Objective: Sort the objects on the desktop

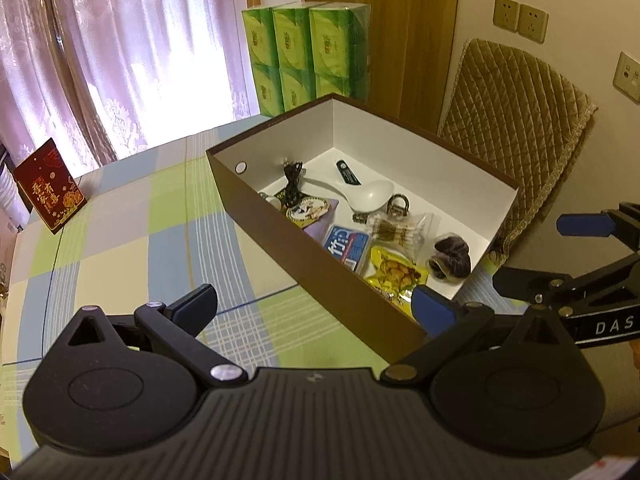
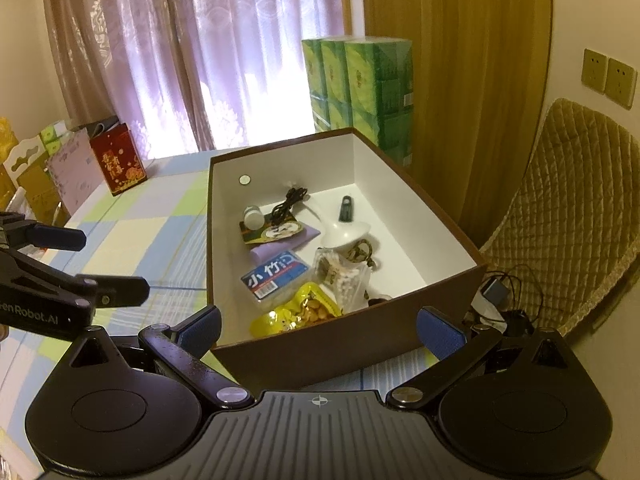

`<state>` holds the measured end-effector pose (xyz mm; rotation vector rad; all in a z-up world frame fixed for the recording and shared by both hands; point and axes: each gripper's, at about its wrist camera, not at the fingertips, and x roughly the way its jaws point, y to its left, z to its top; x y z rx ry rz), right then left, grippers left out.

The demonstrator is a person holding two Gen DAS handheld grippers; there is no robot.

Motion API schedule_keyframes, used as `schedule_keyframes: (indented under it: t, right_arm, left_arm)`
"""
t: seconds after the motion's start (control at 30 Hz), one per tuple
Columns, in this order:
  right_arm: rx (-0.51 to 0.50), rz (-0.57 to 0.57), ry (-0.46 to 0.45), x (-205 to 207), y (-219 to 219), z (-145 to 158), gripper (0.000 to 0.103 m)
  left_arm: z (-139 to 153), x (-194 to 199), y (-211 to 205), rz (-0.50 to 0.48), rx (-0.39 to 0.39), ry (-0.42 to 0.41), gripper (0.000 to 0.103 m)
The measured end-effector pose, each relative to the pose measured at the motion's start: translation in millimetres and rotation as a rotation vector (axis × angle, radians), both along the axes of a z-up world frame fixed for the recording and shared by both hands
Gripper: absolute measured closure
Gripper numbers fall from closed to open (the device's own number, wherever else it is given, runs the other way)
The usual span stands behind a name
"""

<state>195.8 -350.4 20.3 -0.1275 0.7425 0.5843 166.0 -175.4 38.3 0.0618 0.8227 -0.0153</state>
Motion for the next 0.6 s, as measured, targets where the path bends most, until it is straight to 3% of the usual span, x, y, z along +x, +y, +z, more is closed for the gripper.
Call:
schedule_keyframes:
  t: [0.6]
  right_arm:
    - [-0.044,0.028,0.044,-12,5,-16,0.002]
  left_arm:
    - [-13,-10,-7,0.001,0.019,0.048,0.001]
